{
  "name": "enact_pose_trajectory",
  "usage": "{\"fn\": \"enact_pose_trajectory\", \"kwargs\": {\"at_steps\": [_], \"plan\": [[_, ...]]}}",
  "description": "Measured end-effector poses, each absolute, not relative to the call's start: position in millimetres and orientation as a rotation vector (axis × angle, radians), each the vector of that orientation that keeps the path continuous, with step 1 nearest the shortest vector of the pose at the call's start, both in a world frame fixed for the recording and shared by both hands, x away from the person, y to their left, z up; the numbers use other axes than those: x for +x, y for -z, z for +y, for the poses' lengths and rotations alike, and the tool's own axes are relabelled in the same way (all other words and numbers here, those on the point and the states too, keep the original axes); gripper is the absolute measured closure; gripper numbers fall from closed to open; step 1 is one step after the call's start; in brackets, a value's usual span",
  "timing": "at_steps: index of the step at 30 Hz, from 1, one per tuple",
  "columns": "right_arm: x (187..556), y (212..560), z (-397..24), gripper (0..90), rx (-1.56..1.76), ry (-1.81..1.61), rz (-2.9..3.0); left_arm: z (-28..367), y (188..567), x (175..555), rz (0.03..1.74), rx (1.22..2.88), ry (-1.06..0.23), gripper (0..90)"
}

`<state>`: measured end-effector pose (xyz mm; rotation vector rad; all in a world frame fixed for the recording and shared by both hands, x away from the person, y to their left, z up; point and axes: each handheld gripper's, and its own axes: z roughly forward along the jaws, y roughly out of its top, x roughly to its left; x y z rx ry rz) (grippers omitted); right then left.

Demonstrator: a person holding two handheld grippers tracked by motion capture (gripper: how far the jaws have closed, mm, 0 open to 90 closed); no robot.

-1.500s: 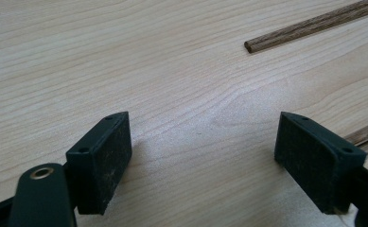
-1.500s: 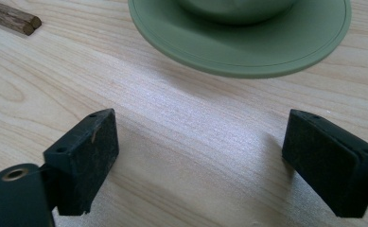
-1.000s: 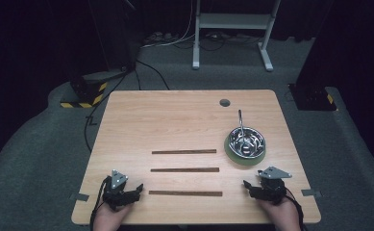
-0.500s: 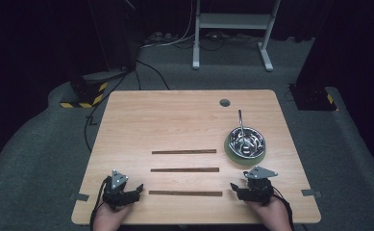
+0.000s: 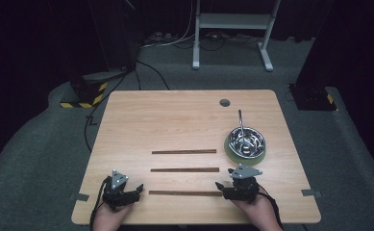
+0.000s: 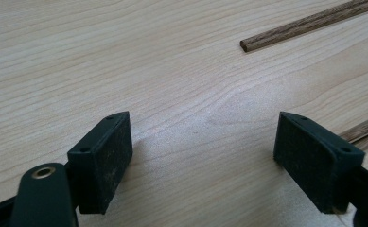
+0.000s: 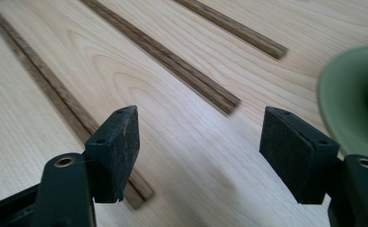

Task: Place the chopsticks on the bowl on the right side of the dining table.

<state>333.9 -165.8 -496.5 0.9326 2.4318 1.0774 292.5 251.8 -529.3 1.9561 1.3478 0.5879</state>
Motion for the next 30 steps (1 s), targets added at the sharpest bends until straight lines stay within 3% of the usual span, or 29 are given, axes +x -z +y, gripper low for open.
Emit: {"fn": "enact_pose_trajectory", "kwargs": {"at_steps": [17,24,30], "plan": [[329.4,493.0,-114.0,49.7,0.820,-1.123,2.569,252.1,529.1,292.3,1.338,1.966,-0.581,20.1],[324.9,494.5,-96.2,48.6,0.729,-1.097,2.594,252.0,529.0,292.3,1.332,1.970,-0.575,20.1],[318.6,496.5,-82.9,66.3,0.632,-1.080,2.671,251.9,529.3,292.4,1.329,1.967,-0.576,20.1]]}}
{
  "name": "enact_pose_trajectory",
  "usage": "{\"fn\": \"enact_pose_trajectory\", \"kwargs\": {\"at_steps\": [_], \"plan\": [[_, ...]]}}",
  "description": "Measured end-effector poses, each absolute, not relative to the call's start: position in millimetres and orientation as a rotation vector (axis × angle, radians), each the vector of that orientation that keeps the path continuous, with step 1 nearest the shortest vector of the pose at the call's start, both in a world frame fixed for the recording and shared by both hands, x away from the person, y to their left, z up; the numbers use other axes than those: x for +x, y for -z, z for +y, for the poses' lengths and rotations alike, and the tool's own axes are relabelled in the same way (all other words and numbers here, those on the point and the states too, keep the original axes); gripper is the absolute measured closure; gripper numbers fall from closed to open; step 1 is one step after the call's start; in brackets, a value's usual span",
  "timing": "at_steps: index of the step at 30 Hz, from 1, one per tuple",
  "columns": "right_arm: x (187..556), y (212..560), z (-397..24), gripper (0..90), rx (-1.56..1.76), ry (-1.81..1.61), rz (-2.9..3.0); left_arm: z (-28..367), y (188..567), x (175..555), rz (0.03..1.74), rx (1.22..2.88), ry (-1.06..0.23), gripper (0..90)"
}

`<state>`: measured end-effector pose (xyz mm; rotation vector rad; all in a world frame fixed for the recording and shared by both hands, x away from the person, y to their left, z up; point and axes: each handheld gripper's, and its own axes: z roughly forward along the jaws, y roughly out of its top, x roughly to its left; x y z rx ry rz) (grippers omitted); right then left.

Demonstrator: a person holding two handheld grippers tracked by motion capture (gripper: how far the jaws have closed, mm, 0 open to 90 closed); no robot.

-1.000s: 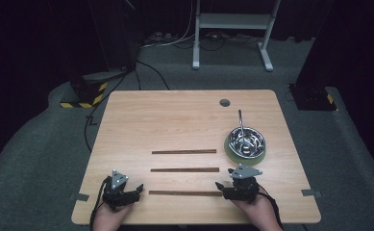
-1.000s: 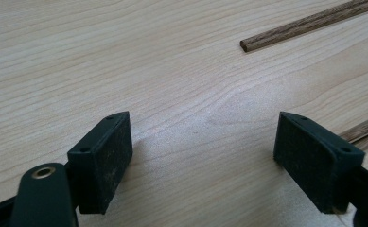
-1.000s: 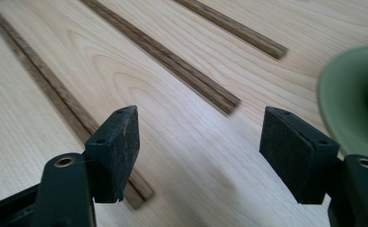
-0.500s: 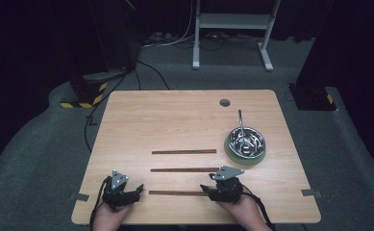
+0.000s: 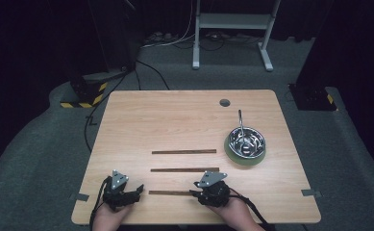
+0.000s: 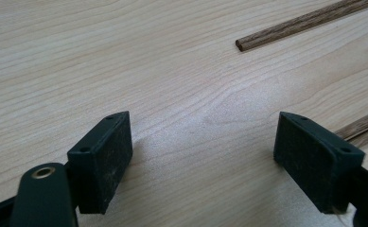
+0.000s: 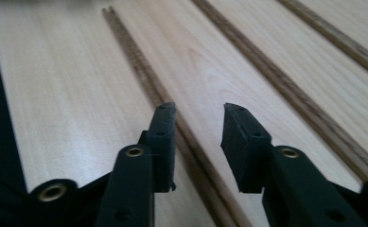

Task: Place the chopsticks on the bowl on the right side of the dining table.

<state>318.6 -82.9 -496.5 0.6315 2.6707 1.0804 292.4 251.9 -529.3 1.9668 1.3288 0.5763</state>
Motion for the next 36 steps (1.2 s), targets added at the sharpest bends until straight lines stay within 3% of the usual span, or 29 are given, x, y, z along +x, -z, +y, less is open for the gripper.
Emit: {"fn": "enact_pose_trajectory", "kwargs": {"at_steps": [10,36], "plan": [[312.4,503.7,-72.8,71.2,0.585,-1.043,2.675,252.2,529.0,292.5,1.318,1.977,-0.574,20.2],[307.5,505.3,-77.8,71.2,0.548,-0.965,2.713,252.0,529.0,292.8,1.313,1.980,-0.573,20.3]]}}
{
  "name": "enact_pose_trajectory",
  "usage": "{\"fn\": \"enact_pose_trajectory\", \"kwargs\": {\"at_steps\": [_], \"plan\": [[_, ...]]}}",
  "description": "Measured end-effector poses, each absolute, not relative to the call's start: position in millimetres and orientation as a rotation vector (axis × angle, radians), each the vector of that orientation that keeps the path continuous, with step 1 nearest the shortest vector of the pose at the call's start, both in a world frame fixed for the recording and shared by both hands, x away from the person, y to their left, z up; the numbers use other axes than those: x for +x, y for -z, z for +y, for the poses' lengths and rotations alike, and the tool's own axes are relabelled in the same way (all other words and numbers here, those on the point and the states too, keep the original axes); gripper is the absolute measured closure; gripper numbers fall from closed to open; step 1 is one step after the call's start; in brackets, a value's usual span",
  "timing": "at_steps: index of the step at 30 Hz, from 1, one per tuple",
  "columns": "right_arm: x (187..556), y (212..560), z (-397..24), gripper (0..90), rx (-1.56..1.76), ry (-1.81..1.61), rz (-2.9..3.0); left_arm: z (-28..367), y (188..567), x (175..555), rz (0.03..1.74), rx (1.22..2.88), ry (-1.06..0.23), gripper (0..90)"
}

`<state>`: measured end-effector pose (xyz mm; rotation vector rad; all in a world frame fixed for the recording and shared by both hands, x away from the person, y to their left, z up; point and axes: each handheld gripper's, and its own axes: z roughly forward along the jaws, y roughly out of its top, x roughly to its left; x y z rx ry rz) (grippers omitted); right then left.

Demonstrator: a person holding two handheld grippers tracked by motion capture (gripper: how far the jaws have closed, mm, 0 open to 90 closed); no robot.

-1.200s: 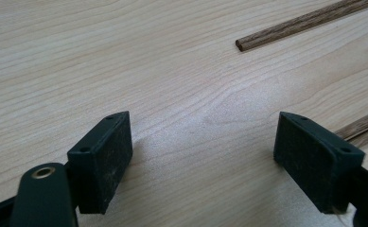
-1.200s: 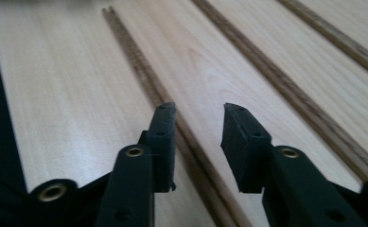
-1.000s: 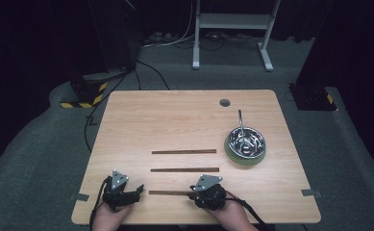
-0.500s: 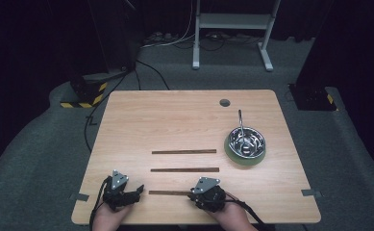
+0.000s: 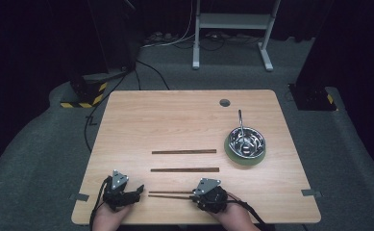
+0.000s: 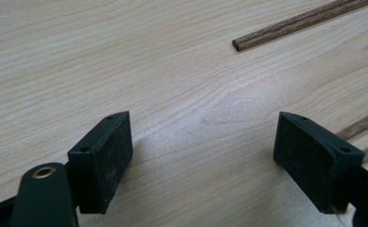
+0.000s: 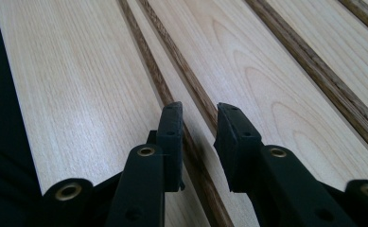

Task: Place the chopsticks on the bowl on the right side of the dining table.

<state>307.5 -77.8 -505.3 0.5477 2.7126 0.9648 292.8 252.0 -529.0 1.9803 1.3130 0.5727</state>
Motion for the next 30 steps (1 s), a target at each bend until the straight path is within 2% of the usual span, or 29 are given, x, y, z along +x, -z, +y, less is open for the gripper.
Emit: {"fn": "enact_pose_trajectory", "kwargs": {"at_steps": [8,15,30], "plan": [[305.8,509.6,-73.8,71.1,0.528,-0.956,2.729,252.1,528.9,292.9,1.312,1.981,-0.572,20.4],[308.9,511.0,-72.4,76.6,0.532,-0.980,2.756,251.9,529.0,292.5,1.314,1.978,-0.571,20.4],[310.4,511.1,-73.4,80.6,0.495,-1.005,2.792,251.8,529.0,292.4,1.315,1.977,-0.571,20.4]]}}
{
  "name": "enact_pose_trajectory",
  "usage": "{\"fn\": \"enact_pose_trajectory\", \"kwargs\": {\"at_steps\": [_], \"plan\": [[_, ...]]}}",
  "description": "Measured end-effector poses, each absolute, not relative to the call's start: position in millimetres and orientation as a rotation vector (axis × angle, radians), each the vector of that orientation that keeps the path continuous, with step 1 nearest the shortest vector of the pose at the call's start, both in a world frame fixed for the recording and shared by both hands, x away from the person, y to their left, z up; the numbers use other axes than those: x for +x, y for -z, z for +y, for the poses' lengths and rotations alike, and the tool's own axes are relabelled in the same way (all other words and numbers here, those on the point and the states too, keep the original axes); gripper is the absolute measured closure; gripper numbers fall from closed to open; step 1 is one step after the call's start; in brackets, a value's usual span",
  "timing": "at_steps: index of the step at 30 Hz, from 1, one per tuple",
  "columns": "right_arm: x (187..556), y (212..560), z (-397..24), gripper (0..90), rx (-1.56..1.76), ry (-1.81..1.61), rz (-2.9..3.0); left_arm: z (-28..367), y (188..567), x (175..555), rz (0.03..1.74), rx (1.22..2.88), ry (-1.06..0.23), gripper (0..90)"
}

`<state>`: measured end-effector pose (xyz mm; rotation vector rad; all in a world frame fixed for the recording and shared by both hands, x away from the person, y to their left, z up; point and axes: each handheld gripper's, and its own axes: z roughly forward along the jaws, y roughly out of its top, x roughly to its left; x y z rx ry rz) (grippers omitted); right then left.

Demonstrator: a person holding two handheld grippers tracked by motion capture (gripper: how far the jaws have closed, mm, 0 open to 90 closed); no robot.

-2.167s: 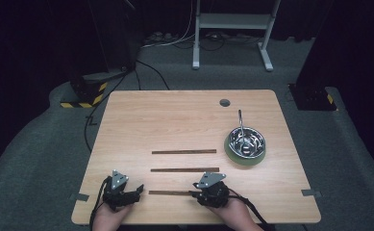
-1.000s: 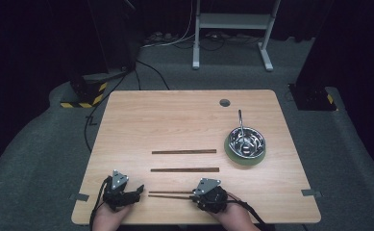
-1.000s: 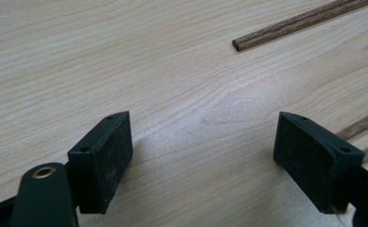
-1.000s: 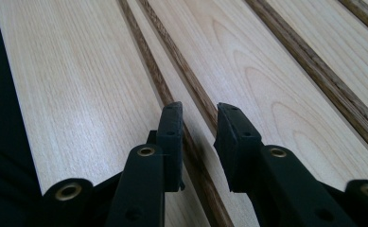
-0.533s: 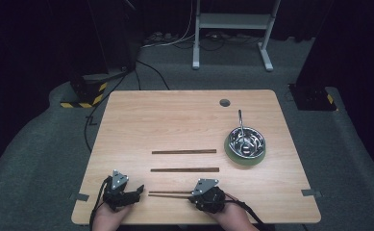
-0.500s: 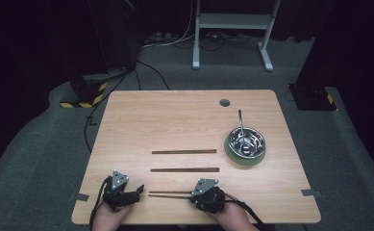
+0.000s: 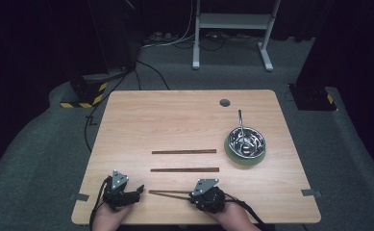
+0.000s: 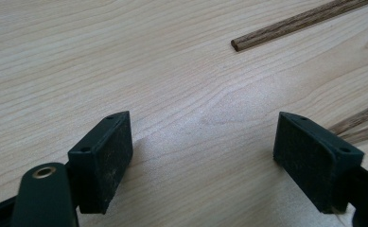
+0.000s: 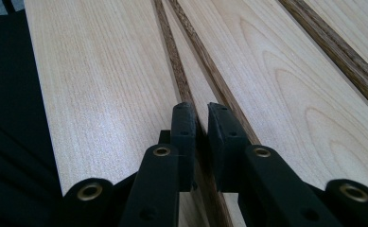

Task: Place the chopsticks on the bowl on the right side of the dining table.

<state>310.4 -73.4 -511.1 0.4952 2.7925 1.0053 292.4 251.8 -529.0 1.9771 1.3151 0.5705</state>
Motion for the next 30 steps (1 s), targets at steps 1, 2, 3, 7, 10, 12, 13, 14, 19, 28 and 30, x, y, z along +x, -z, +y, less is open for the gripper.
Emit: {"fn": "enact_pose_trajectory", "kwargs": {"at_steps": [1,2,3,7,10,12,13,14,19,28,30], "plan": [[310.0,511.2,-73.1,81.2,0.495,-1.006,2.792,251.8,529.0,292.5,1.315,1.977,-0.570,20.4],[310.1,511.1,-72.8,81.7,0.490,-1.004,2.791,251.8,529.0,292.4,1.315,1.977,-0.571,20.4],[310.0,511.1,-72.4,82.4,0.488,-1.003,2.790,251.8,529.0,292.4,1.315,1.977,-0.571,20.4],[309.6,511.3,-71.2,82.5,0.491,-1.004,2.793,251.8,529.0,292.4,1.315,1.977,-0.571,20.4],[309.9,511.1,-70.6,80.7,0.481,-1.003,2.792,251.8,529.0,292.4,1.315,1.977,-0.571,20.4],[310.5,510.9,-69.2,79.9,0.476,-0.998,2.793,251.8,529.0,292.4,1.315,1.976,-0.571,20.4],[310.7,510.9,-68.5,79.8,0.474,-0.997,2.793,251.8,529.0,292.4,1.315,1.976,-0.571,20.4],[310.7,510.9,-68.5,79.8,0.474,-0.997,2.793,251.8,529.0,292.4,1.315,1.977,-0.571,20.4],[309.8,510.9,-66.0,80.4,0.456,-0.986,2.788,251.8,529.1,292.4,1.315,1.976,-0.570,20.4],[307.6,511.1,-66.1,83.0,0.441,-0.990,2.790,251.8,529.0,292.5,1.315,1.977,-0.570,20.4],[307.2,511.2,-66.2,83.2,0.441,-0.990,2.788,251.9,529.0,292.5,1.314,1.977,-0.571,20.4]]}}
